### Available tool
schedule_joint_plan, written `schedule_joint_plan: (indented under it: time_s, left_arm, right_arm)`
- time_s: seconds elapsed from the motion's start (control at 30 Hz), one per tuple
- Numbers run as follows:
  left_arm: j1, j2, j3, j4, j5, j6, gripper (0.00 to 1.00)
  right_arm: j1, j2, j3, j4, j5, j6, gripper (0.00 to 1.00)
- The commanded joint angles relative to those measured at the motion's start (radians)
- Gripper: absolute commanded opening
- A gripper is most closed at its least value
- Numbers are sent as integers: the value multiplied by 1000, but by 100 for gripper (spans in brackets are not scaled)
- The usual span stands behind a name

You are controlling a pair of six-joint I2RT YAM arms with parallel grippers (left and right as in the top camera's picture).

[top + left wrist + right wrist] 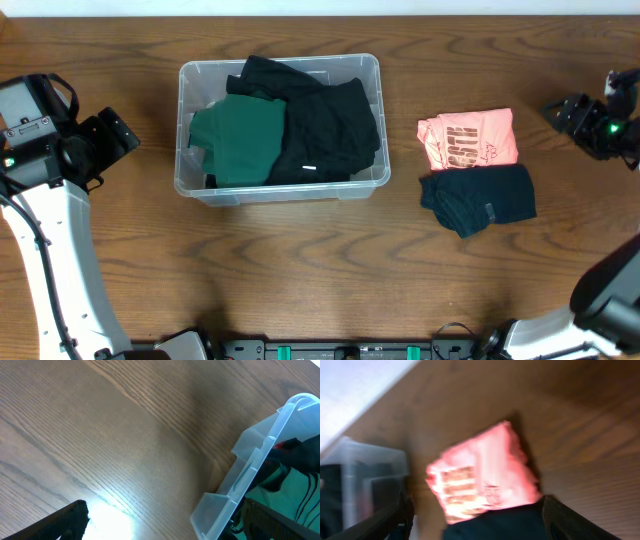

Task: Pack container
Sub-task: 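Move the right gripper to the pink t-shirt and grasp it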

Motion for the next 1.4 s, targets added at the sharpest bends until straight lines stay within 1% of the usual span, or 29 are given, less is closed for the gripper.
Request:
schedule_joint_plan:
  time_s: [0.0,0.1,0.37,0.47,0.73,0.8,0.83,0.87,0.9,0.93,0.97,1.0,1.03,1.13,1.17,1.27,1.37]
  left_arm:
    - [3,4,5,0,-12,-10,98]
    - [3,4,5,0,-12,-10,98]
    - [3,4,5,0,-12,-10,98]
    - [3,4,5,0,-12,-10,98]
    - [3,4,5,0,-12,-10,98]
    - [3,4,5,0,-12,-10,98]
    - [3,4,5,0,-12,-10,98]
    - [3,4,5,0,-12,-10,98]
    - [3,4,5,0,-12,-10,98]
    - [3,4,5,0,-12,-10,98]
    - [3,4,5,0,-12,-10,98]
    - [3,4,5,0,-12,-10,98]
    - [3,4,5,0,-12,-10,98]
    - [3,4,5,0,-12,-10,98]
    - [3,4,5,0,-12,-10,98]
    - [3,4,5,0,-12,-10,98]
    - [3,4,5,0,-12,-10,98]
  right_arm:
    - [-2,98,1,0,-8,-199,80]
    - [-2,179,1,3,-8,-250,80]
    - [10,335,1,38,-31,-266,80]
    - [28,368,1,39,-31,-268,80]
    - [121,390,1,51,-10,-266,73]
    - [138,390,1,58,4,-252,68]
    - [143,390,1,61,11,-248,62]
    - [148,390,1,63,22,-239,54]
    - [148,390,1,63,29,-227,44]
    - [148,390,1,63,29,-217,31]
    - [147,390,1,60,28,-209,21]
    - [145,388,1,58,25,-196,17]
    - [145,384,1,55,16,-187,14]
    - [140,347,2,35,-60,-180,3]
    - [140,322,2,30,-109,-180,1]
    - [139,233,2,29,-261,-153,1]
    - [140,105,2,71,-418,-82,1]
